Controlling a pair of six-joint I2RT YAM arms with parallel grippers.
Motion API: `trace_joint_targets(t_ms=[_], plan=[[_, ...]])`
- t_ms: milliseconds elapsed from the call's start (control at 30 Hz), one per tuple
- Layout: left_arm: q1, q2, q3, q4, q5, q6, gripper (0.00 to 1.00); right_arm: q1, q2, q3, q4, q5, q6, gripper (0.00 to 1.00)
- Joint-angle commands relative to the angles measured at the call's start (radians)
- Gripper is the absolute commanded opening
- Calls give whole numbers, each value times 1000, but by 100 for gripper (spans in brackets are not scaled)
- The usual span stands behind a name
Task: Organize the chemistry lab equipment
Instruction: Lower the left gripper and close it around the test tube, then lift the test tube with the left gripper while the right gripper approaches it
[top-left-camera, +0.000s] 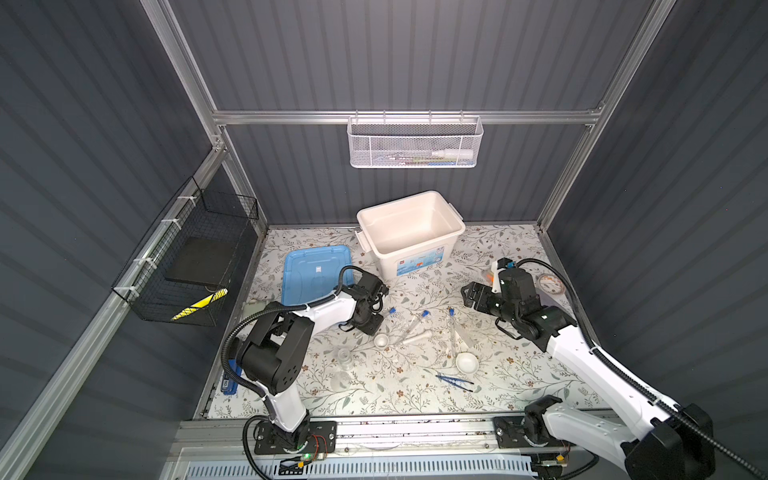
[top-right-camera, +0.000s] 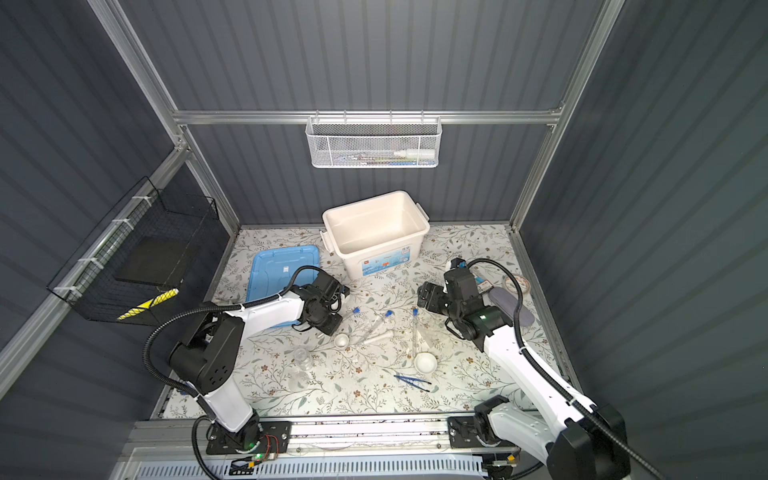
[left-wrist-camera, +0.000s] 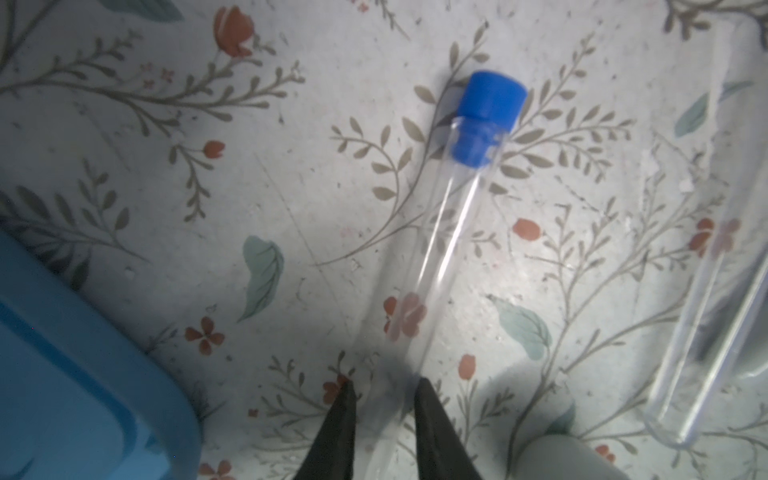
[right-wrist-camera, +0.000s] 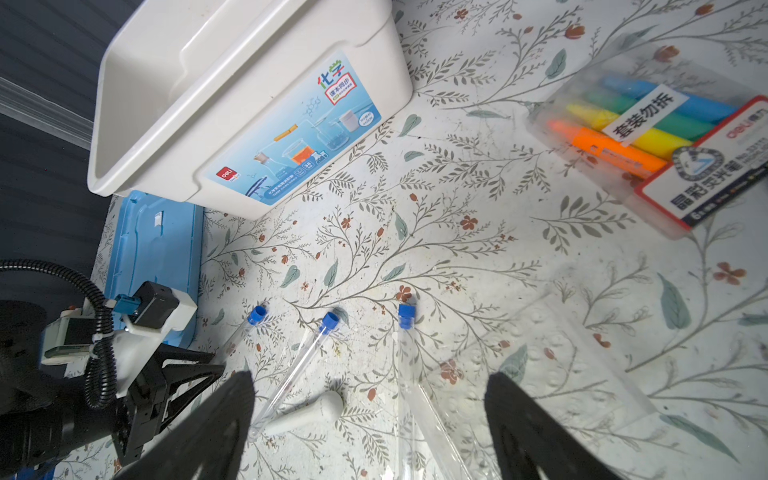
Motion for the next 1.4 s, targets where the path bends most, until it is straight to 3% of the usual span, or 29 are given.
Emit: trace_joint_targets(t_ms=[0,333,1367], plan=[[-6,46,6,-34,4,-16,24,6,16,-7,-9,-33,22,89],[-6,64,15,-35,-8,-23,17,6,36,-7,-1,-49,38,87],[-9,-73,80,45,54,17,13,6,214,-6,183,-250,178,80]])
